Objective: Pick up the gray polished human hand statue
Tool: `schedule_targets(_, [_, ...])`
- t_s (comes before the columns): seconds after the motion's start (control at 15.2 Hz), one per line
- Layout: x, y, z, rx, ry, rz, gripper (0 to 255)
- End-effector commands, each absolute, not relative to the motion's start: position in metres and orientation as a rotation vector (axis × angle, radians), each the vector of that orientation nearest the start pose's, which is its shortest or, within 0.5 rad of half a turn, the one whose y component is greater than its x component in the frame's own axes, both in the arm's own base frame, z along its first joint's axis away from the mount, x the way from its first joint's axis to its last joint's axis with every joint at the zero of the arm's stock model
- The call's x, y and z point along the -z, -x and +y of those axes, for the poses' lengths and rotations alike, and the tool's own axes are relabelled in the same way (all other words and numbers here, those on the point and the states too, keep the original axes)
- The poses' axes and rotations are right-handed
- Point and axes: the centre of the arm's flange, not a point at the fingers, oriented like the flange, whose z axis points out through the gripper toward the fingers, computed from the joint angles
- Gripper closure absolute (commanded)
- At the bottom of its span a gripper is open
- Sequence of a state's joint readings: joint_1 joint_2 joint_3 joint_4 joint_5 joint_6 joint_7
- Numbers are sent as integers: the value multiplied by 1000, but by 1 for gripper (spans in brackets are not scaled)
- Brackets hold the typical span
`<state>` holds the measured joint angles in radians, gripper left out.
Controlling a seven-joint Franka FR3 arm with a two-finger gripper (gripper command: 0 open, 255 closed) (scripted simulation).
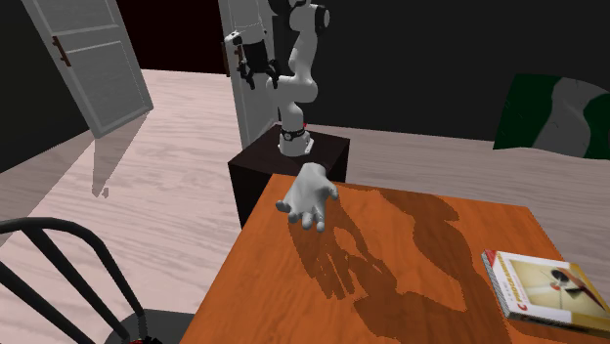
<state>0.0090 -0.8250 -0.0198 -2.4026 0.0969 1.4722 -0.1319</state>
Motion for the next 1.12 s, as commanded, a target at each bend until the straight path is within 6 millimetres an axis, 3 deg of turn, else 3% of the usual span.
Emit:
schedule_targets(0.0, [-573, -285, 6, -148, 3013, -200, 0])
schedule_targets(1.06, [-467, -360, 161, 17, 2988, -358, 0])
